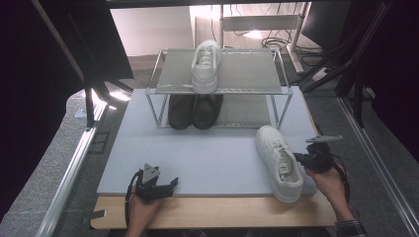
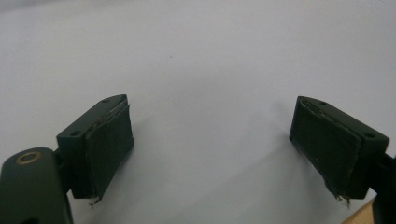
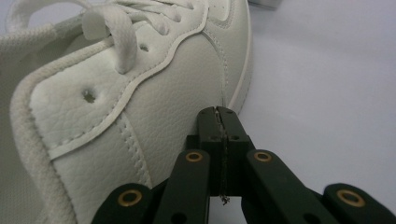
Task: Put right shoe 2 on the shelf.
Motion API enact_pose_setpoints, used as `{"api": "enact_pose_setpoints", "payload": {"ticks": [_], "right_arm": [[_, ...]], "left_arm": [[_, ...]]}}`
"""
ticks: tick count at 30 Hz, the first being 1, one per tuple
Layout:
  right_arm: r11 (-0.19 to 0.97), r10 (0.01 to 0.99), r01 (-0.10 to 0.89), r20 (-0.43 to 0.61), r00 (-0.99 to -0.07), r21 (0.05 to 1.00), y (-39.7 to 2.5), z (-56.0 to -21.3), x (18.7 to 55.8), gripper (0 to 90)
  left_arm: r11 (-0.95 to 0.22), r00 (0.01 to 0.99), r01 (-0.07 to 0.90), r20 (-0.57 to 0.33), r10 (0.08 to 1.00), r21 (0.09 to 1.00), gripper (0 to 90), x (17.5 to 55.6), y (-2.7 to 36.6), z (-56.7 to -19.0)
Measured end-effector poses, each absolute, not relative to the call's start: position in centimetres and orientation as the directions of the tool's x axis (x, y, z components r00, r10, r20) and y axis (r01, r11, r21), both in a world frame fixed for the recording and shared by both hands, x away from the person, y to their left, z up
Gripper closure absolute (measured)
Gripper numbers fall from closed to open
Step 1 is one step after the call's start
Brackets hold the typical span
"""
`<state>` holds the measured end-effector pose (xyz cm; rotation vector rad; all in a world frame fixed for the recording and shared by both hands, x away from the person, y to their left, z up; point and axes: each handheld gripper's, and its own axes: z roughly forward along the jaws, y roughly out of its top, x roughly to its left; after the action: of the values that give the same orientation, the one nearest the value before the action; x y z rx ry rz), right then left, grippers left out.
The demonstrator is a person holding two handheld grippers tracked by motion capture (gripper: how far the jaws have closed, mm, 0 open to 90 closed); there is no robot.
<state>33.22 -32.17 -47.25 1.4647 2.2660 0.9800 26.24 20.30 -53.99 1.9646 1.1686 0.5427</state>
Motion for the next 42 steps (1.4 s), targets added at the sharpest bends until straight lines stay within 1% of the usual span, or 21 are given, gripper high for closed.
{"api": "enact_pose_setpoints", "payload": {"ticks": [20, 31, 35, 42], "right_arm": [[0.328, 0.794, 0.673, 0.193, -0.577, 0.662, -26.3, -47.6, 35.0, 89.9], [0.350, 0.753, 0.663, 0.222, -0.619, 0.662, -23.9, -47.9, 35.9, 89.9], [0.353, 0.752, 0.658, 0.217, -0.622, 0.665, -24.0, -47.8, 35.9, 89.7], [0.338, 0.755, 0.651, 0.217, -0.619, 0.680, -25.4, -46.7, 35.0, 86.8]], "left_arm": [[-0.281, 0.488, 0.543, -0.025, 0.872, 0.791, 12.7, 26.2, 20.3, -54.0], [-0.281, 0.488, 0.543, -0.025, 0.872, 0.791, 12.7, 26.2, 20.3, -54.0], [-0.281, 0.489, 0.543, -0.025, 0.872, 0.791, 12.7, 26.2, 20.3, -54.0], [-0.281, 0.488, 0.543, -0.025, 0.872, 0.791, 12.7, 26.2, 20.3, -54.0]]}}
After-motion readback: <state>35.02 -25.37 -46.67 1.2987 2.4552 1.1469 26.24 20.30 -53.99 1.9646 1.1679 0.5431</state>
